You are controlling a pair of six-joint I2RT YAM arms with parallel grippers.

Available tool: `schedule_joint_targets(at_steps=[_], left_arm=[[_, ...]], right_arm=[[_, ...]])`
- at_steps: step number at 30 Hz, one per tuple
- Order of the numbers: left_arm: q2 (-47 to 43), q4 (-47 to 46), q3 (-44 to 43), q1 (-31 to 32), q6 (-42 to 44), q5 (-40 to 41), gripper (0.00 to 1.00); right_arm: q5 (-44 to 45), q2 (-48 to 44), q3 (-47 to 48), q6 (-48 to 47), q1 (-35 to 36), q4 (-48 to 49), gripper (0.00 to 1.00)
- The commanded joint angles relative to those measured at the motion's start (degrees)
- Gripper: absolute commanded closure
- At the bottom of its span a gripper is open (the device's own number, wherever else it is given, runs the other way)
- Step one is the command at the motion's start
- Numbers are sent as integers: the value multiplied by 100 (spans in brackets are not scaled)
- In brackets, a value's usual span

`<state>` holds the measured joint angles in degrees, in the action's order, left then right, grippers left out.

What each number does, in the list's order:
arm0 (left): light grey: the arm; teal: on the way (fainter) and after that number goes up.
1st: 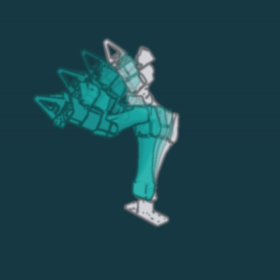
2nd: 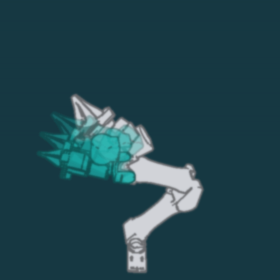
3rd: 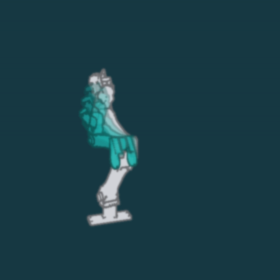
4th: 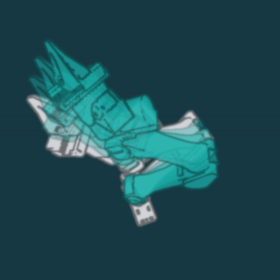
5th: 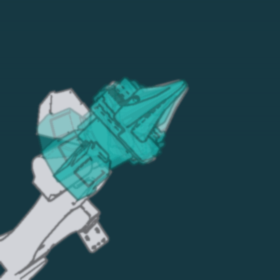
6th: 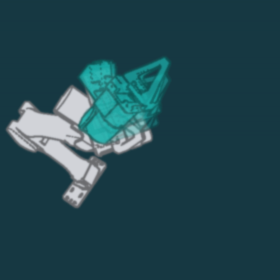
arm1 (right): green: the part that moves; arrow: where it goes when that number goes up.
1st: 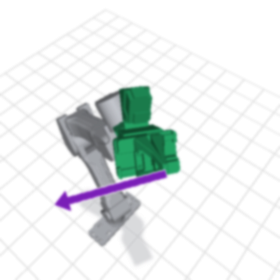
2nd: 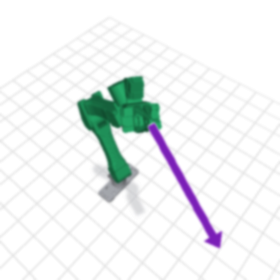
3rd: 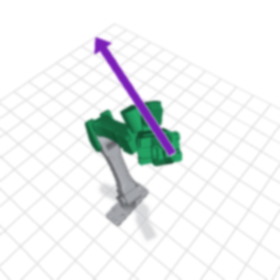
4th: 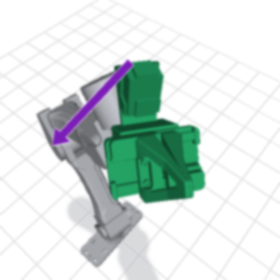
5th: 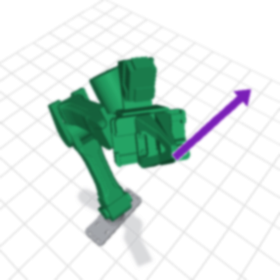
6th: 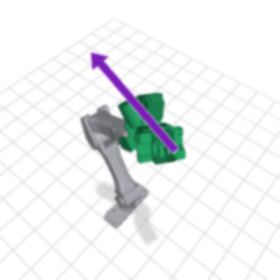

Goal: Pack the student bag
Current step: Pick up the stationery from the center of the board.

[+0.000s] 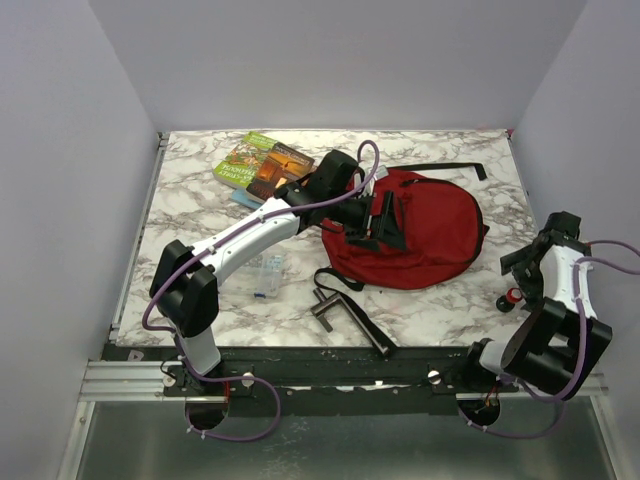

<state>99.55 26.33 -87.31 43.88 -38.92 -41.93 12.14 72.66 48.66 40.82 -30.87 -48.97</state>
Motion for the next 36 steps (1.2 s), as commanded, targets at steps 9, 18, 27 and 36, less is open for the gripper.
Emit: schedule_joint_targets(at_steps=[9,18,27,36], left_arm=[[-5,-75,0,-46,-26,-279,1],[75,-89,-37,-89,-38,-311,2],[-33,-89,1,-183,-11,-263,2],[-224,-77,143,-255,80,-45,2]], right_arm=[[-140,242,-395,302,-103,314,0],[-127,736,-452,491,-104,528,4],[148,785,-947,866,-103,965,17],[81,737,-1207,628,-106,1540,71]])
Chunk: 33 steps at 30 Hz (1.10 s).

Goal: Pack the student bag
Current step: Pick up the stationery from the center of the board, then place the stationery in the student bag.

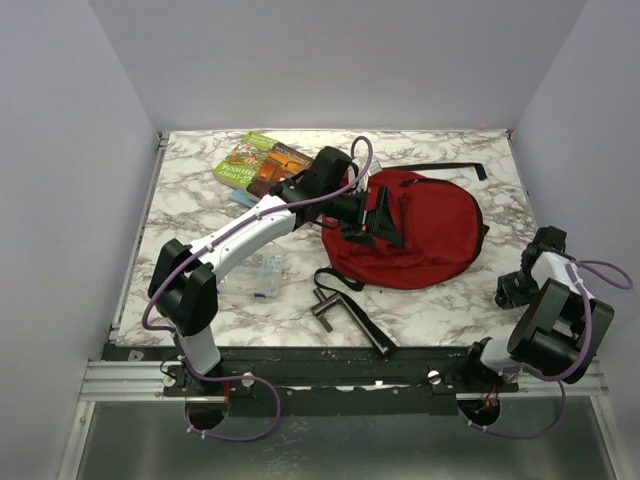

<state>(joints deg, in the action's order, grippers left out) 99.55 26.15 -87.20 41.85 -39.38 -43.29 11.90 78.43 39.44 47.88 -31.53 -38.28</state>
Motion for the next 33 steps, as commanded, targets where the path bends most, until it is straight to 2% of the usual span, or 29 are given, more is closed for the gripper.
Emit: schedule_joint_targets(at_steps=[1,3,4,9,13,16,21,24,27,33], left_arm=[[-254,-53,142,-70,161,134,2],[-291,29,110,-107,261,335,2],[-294,105,78,-132,312,412,2],[-253,340,-60,-205,474,900,3],[-48,412,-221,-207,412,1219,10],[200,524,-538,-152,370,1587,15],[897,911,-1468,145,451,2550,16],[1545,1322,-2424,346,528,3193,16],[2238,1647,-3402,534,674,3867,18],[3125,1917,-4436,701,825,4677,23]], right_arm=[[21,180,-302,-132,-30,528,80],[-133,205,-323,-180,-34,590,98],[-219,190,-328,-226,-29,624,99],[-205,-293,-55,-591,337,558,99],[90,-665,510,-827,1118,246,99],[446,-738,1037,-1117,1722,-78,100],[263,-791,1730,-1583,2447,24,99],[-409,-563,1922,-1865,2754,480,99],[-1148,-56,2056,-1716,2933,761,100],[-2338,192,1732,-1225,3071,1578,100]])
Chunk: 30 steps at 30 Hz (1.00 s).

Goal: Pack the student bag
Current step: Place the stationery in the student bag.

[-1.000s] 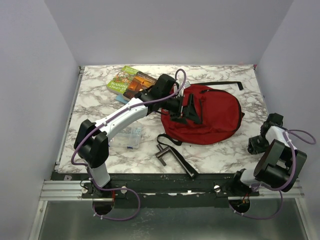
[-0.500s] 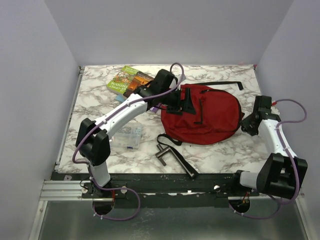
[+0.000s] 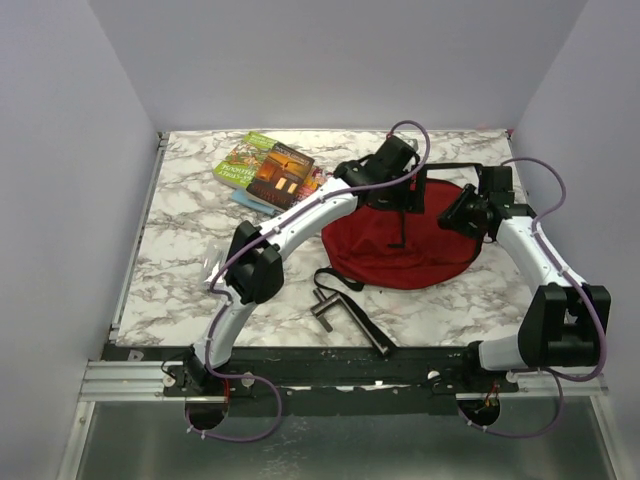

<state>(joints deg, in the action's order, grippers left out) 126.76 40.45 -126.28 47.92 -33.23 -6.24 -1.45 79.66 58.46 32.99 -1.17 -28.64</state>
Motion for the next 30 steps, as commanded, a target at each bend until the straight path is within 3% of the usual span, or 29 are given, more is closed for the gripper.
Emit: schedule_joint_targets(at_steps=[1,8,17,22,25,30], left_arm=[[499,507,-579,107,189,1036,24],[963,515,-747,132,71,1392,33],[1323,584,-874,164,36,1292,39],[1349,670,-949,141,203,1284,72],[1150,719,-914,97,306,1259,100],[644,440,-454,26,339,903,100]], right_arm=[[-1092,102,-240,306,46,671,99],[-1283,120,-577,340,47,904,100],[-1407,313,-744,340,47,1082,100],[-1678,446,-726,301,55,1310,100],[-2097,584,-717,296,69,1678,100],[-2706,1099,-480,458,383,2300,100]])
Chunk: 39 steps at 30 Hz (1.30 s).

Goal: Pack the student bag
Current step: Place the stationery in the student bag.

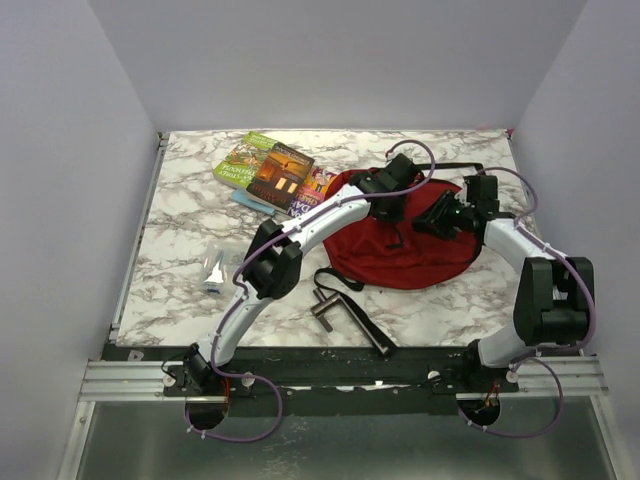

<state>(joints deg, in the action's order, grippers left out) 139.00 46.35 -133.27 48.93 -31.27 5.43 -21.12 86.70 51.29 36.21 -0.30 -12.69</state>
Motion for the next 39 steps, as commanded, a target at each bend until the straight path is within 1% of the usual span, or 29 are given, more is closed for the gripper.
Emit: schedule_joint_targets(at_steps=[1,4,6,8,11,14,15,16,18,19,20,21,22,24,26,29,31,34,37,39], left_arm=[[-670,-282,394,-79,155,-427,100],[-989,-560,771,-84,166,-539,100],[-1209,-791,1083,-85,163,-687,100],[-1427,-1047,1399,-84,162,-778,100],[-1590,-1156,1578,-102,140,-1013,100],[-1583,-1207,1613,-120,84,-1426,100],[-1559,-1207,1608,-141,23,-1543,100],[-1535,-1223,1621,-154,-61,-1674,100],[-1500,-1276,1659,-182,-199,-1848,100],[-1484,-1301,1679,-206,-234,-1878,100],[-1473,-1311,1697,-225,-252,-1879,100],[-1473,-1317,1720,-254,-270,-1907,100],[-1473,-1317,1745,-290,-294,-1942,100],[-1500,-1343,1848,-368,-370,-2017,100],[-1523,-1411,1955,-435,-464,-2079,100],[-1493,-1530,2068,-481,-512,-2090,100],[-1432,-1530,2059,-494,-487,-2173,100],[-1466,-1532,2144,-498,-486,-2188,100],[-1509,-1537,2205,-498,-477,-2182,100],[-1517,-1541,2213,-498,-486,-2232,100]], right_arm=[[-895,532,281,195,385,807,99],[-1127,813,336,431,572,1210,99],[-1370,1035,199,714,574,1866,99],[-1520,1401,234,814,573,2040,99],[-2070,1760,76,1053,572,2693,99],[-2202,1816,-106,1056,574,3160,99],[-2205,1831,-113,979,574,3255,97],[-2229,1875,-132,949,579,3376,91],[-2339,2018,-153,1032,582,3841,81],[-2348,2103,-108,1035,583,3881,77],[-2323,2159,16,925,574,3584,72],[-2239,2169,169,641,545,3045,66],[-2116,2119,246,446,531,2626,57],[-1923,1981,245,249,524,2181,37],[-1984,1938,254,139,501,1937,27],[-1893,1791,157,90,478,1838,17],[-1838,1697,129,63,464,1778,15],[-1849,1639,167,-7,452,1556,15],[-1802,1483,34,4,425,1423,18],[-1912,1314,-181,159,424,1598,21]])
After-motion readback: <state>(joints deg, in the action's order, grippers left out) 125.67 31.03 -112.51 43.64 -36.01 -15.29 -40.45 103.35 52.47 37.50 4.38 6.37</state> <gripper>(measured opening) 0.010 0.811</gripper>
